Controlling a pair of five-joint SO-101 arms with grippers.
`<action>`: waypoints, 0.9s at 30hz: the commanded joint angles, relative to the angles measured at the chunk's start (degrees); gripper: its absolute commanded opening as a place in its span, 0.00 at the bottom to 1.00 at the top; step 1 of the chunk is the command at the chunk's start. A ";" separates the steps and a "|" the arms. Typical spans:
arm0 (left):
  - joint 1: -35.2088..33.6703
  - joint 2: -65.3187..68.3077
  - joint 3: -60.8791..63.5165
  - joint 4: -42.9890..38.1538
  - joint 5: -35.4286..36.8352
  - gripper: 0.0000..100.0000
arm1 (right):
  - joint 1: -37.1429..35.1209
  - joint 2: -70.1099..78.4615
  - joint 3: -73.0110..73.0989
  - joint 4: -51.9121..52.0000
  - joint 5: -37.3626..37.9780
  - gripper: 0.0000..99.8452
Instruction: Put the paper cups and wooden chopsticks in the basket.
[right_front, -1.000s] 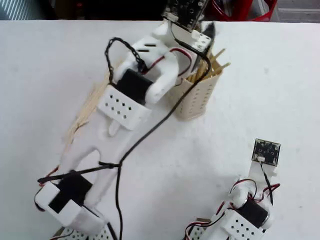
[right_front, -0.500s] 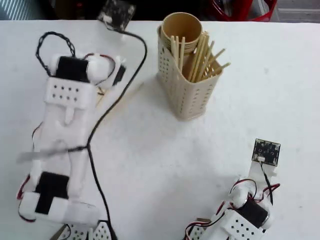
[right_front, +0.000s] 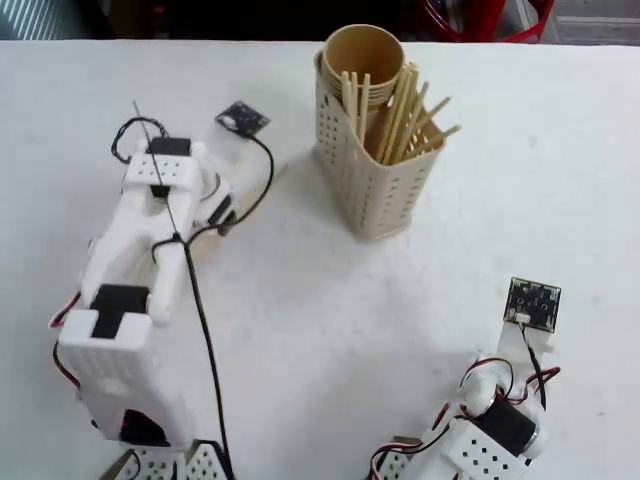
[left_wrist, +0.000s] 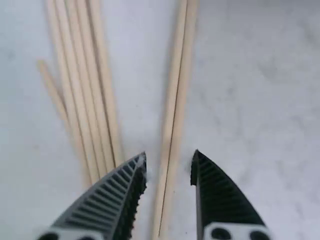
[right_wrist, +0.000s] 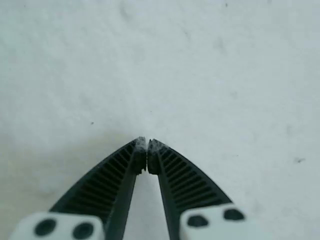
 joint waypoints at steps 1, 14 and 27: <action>-0.57 3.12 -0.35 -2.46 -0.18 0.16 | 0.22 -0.40 0.53 0.31 0.53 0.02; -0.92 7.60 -2.11 -5.10 -0.35 0.15 | 0.22 -0.40 0.53 0.31 0.53 0.02; -1.36 19.56 -18.64 9.85 1.67 0.13 | 0.22 -0.40 0.53 0.31 0.53 0.02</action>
